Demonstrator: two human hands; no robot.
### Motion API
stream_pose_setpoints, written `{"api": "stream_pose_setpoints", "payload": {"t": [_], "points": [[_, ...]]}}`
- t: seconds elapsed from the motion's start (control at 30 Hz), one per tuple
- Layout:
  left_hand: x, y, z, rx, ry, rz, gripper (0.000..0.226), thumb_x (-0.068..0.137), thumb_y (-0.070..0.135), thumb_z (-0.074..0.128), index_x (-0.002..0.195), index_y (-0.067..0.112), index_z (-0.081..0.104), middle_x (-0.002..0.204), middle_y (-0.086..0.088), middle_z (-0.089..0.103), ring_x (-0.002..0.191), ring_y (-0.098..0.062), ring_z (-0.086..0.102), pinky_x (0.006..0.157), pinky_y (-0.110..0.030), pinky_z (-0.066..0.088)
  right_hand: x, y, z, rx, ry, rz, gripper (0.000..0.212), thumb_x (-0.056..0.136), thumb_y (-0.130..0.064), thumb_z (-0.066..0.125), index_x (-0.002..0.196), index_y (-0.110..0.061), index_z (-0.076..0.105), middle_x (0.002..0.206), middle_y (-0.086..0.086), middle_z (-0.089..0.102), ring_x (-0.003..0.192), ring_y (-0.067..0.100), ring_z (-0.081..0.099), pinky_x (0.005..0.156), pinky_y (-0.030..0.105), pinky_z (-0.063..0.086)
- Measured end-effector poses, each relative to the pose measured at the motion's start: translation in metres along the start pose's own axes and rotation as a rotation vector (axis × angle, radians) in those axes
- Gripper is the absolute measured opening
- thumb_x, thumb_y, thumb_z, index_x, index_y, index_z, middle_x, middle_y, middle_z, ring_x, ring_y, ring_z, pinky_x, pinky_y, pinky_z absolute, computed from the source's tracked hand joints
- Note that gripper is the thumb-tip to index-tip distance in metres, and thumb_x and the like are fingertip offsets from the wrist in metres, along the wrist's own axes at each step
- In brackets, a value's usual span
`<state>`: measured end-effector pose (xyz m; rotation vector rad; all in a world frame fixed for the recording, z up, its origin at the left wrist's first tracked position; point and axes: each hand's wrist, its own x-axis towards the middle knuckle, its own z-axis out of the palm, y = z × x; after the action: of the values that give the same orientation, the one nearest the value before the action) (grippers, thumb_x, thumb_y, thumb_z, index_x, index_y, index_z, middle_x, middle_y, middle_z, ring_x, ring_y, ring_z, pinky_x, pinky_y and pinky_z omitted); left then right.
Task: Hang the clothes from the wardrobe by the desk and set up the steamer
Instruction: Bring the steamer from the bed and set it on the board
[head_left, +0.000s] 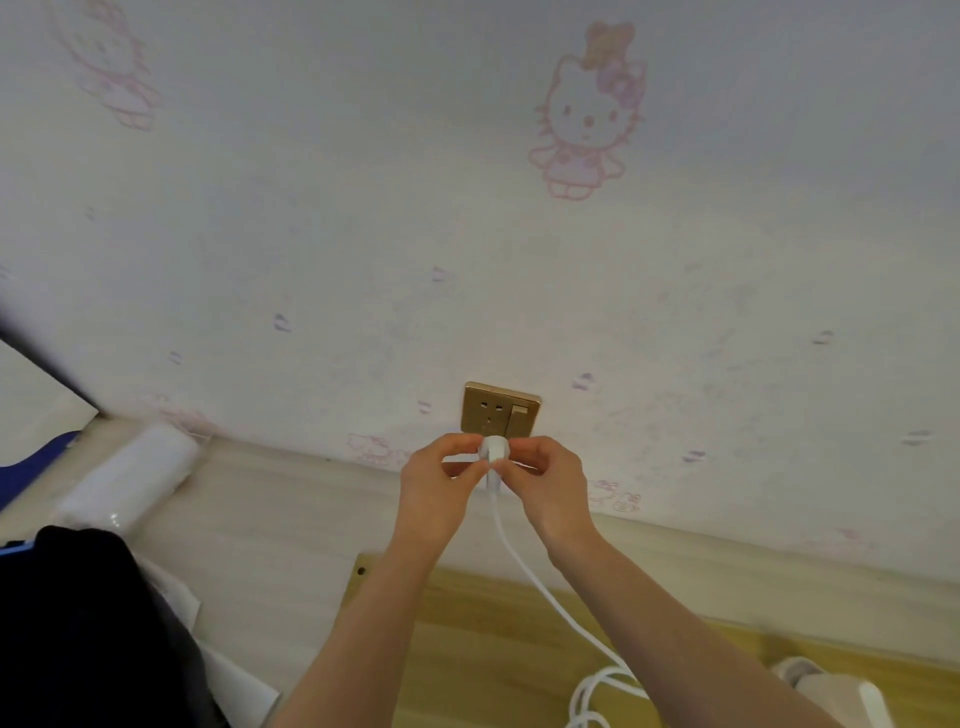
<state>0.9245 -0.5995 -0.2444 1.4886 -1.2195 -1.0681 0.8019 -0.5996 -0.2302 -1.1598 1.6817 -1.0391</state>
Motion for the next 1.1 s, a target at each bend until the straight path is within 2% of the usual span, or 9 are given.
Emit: {"api": "stream_pose_setpoints", "payload": {"t": [0.07,0.13,0.17,0.3,0.4,0.67,0.77,0.87,1.1], "points": [[0.005,-0.005,0.003,0.025,0.008,-0.011,0.02,0.086,0.015,0.07,0.103,0.024,0.071,0.103,0.012,0.07,0.089,-0.001,0.066,0.076,-0.01,0.049,0.004,0.003,0.004,-0.026,0.033,-0.016,0.019,0.081,-0.016,0.075,0.097,-0.019,0.065,0.094,-0.006,0.068,0.08,0.002,0.062,0.082,0.022,0.054],[0.006,-0.01,0.006,0.039,0.019,-0.019,0.025,0.087,0.019,0.069,0.112,0.022,0.071,0.108,0.009,0.07,0.094,-0.005,0.067,0.078,-0.011,0.05,0.006,0.005,0.008,-0.046,0.064,-0.046,0.019,0.081,-0.019,0.075,0.096,-0.021,0.063,0.09,-0.01,0.065,0.076,-0.004,0.059,0.069,0.005,0.045],[0.007,-0.011,0.007,0.035,0.032,-0.021,0.027,0.087,0.019,0.069,0.114,0.022,0.07,0.11,0.008,0.07,0.096,-0.007,0.066,0.08,-0.012,0.05,0.006,0.005,0.01,-0.046,0.072,-0.059,0.018,0.081,-0.018,0.075,0.095,-0.022,0.063,0.089,-0.011,0.064,0.075,-0.005,0.059,0.063,0.002,0.042],[0.006,-0.014,0.007,0.0,0.069,0.001,0.025,0.089,0.014,0.066,0.113,0.022,0.07,0.109,0.008,0.069,0.091,0.001,0.065,0.072,-0.003,0.047,0.003,0.01,0.016,0.002,0.085,-0.088,0.018,0.081,-0.013,0.075,0.094,-0.021,0.065,0.09,-0.011,0.067,0.081,-0.003,0.063,0.069,0.005,0.049],[0.005,-0.014,0.007,-0.02,0.072,0.013,0.025,0.089,0.012,0.065,0.111,0.025,0.068,0.107,0.008,0.067,0.087,0.006,0.063,0.069,-0.001,0.044,0.001,0.011,0.019,0.035,0.097,-0.082,0.018,0.082,-0.014,0.073,0.094,-0.022,0.063,0.089,-0.015,0.063,0.08,-0.003,0.061,0.064,-0.002,0.044],[0.009,-0.015,0.008,-0.074,0.081,0.029,0.027,0.09,0.012,0.065,0.112,0.027,0.069,0.111,0.008,0.068,0.095,-0.001,0.066,0.079,-0.01,0.05,0.005,0.011,0.021,0.008,0.12,-0.153,0.017,0.086,-0.008,0.068,0.101,-0.017,0.067,0.104,-0.003,0.067,0.081,-0.001,0.062,0.069,-0.001,0.043],[0.011,-0.013,0.012,-0.096,0.085,0.029,0.028,0.09,0.01,0.064,0.11,0.028,0.068,0.111,0.01,0.066,0.096,-0.002,0.066,0.076,-0.006,0.048,0.009,0.012,0.022,-0.014,0.17,-0.163,0.014,0.087,-0.006,0.067,0.099,-0.013,0.067,0.101,0.0,0.067,0.077,-0.006,0.06,0.066,-0.002,0.042],[0.01,-0.015,0.014,-0.075,0.1,0.028,0.03,0.092,0.008,0.061,0.115,0.026,0.068,0.111,0.012,0.065,0.099,-0.004,0.065,0.074,-0.002,0.045,0.008,0.01,0.024,0.011,0.183,-0.167,0.016,0.085,-0.003,0.068,0.092,-0.016,0.064,0.095,0.0,0.067,0.076,-0.003,0.062,0.064,0.0,0.043],[0.016,-0.017,0.014,-0.027,0.088,0.051,0.031,0.093,0.008,0.058,0.118,0.023,0.067,0.109,0.012,0.063,0.095,0.009,0.059,0.077,0.0,0.043,0.01,0.012,0.029,0.066,0.198,-0.155,0.018,0.085,-0.001,0.067,0.09,-0.018,0.063,0.094,-0.001,0.066,0.079,0.004,0.064,0.066,0.004,0.046]]}}
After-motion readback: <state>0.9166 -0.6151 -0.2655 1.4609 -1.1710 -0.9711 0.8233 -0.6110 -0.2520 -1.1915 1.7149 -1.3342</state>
